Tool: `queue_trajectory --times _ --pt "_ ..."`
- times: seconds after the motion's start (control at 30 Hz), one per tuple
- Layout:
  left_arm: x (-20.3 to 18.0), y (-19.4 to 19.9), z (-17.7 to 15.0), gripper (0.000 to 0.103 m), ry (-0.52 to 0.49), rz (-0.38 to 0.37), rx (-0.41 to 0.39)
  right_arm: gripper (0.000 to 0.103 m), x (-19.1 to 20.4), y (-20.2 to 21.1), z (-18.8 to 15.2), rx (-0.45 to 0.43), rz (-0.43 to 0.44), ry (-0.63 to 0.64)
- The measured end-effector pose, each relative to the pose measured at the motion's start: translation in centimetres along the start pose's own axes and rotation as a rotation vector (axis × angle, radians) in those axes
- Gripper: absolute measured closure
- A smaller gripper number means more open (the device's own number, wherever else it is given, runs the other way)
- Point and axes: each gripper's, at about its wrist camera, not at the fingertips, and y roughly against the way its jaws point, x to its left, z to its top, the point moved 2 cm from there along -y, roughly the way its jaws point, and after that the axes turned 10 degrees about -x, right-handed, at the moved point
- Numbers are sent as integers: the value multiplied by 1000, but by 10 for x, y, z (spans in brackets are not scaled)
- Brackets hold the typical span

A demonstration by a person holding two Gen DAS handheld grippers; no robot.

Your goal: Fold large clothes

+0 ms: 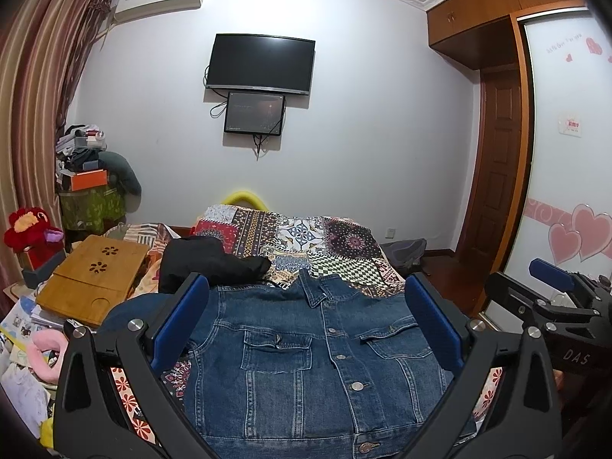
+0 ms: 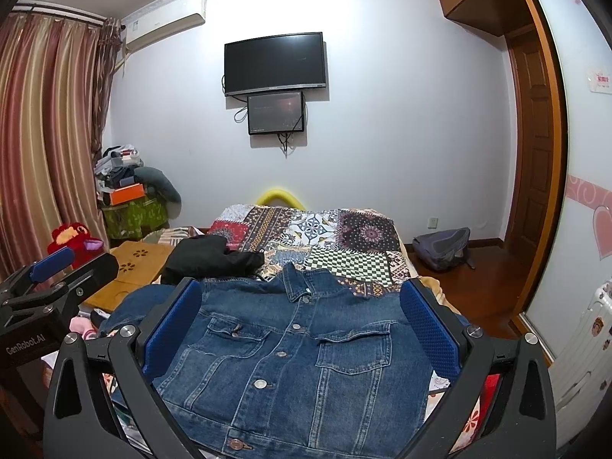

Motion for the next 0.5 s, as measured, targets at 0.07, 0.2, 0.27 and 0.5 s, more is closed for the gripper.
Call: queue_trajectory --times 0.07,0.2,0.27,0.5 --pt "0 0 0 0 0 -1 2 0 0 0 0 1 0 2" --pt "1 -1 0 0 1 -1 6 0 0 -1 0 3 -1 6" --pt "1 -2 0 0 1 -1 6 0 2 -1 0 4 -2 8" --pt "1 -4 -1 0 5 1 14 0 2 -1 -1 8 -1 7"
